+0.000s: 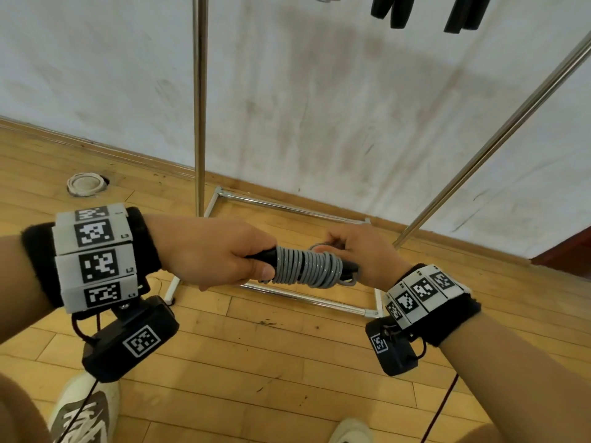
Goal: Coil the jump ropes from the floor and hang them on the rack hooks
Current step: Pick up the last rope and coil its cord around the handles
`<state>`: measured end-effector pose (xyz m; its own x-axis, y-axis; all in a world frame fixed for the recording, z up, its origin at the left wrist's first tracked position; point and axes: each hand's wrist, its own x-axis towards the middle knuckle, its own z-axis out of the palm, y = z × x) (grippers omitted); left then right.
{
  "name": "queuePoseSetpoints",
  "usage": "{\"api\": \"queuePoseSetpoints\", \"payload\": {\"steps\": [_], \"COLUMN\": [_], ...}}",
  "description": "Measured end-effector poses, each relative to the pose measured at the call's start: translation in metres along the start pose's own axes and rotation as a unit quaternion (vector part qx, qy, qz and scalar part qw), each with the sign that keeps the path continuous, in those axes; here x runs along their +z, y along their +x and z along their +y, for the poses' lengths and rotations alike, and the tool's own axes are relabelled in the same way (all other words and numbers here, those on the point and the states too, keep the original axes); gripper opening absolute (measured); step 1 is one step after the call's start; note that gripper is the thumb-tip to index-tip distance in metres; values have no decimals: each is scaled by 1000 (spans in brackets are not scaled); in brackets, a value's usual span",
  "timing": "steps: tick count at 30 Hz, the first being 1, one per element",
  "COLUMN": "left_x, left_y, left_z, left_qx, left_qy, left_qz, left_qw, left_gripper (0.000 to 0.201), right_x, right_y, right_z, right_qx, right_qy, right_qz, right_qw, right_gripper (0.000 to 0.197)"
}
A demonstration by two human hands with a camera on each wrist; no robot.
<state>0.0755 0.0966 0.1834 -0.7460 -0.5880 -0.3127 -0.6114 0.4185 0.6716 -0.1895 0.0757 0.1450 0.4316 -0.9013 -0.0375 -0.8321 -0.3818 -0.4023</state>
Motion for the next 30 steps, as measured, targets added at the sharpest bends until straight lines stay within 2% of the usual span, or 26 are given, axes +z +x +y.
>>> {"api": "queuePoseSetpoints", "payload": {"steps": [2, 4, 6, 12, 15, 19, 23, 25, 27, 30], "left_x": [4, 8, 11, 6, 2, -2, -10, -13, -13, -11], "left_y": [4, 8, 12, 19, 21, 21, 20, 19, 18, 18], "left_z": [-3, -5, -6, -11, -13, -13, -9, -7, -6, -4], "left_qx": [-11, -24, -42, -86, -94, -86, -54, -49, -50, -54], "left_qy": [48, 106, 147, 170, 182, 145, 90, 48, 9, -23], "left_qz": [-7, -5, 6, 54, 94, 150, 257, 268, 266, 272], "left_qw": [999, 994, 988, 980, 974, 974, 961, 961, 963, 961], "left_gripper": [17, 18, 18, 19, 21, 19, 18, 14, 16, 21], "right_x": [-4, -8, -13, -23, -26, -28, -27, -27, -25, -20], "right_y": [-1, -2, -3, -5, -8, -12, -15, -16, -16, -13], "right_z": [-4, -7, -10, -20, -29, -38, -42, -46, -48, -48], "right_qx": [6, -11, -29, -35, -62, -79, -70, -64, -59, -23], "right_qy": [87, 120, 118, 108, 101, 107, 194, 232, 270, 353], "right_qz": [13, 15, 15, 40, 43, 61, 92, 86, 83, 127], "right_qw": [996, 993, 992, 993, 992, 989, 974, 967, 957, 927], "right_gripper": [28, 12, 4, 11, 6, 13, 23, 26, 22, 15]}}
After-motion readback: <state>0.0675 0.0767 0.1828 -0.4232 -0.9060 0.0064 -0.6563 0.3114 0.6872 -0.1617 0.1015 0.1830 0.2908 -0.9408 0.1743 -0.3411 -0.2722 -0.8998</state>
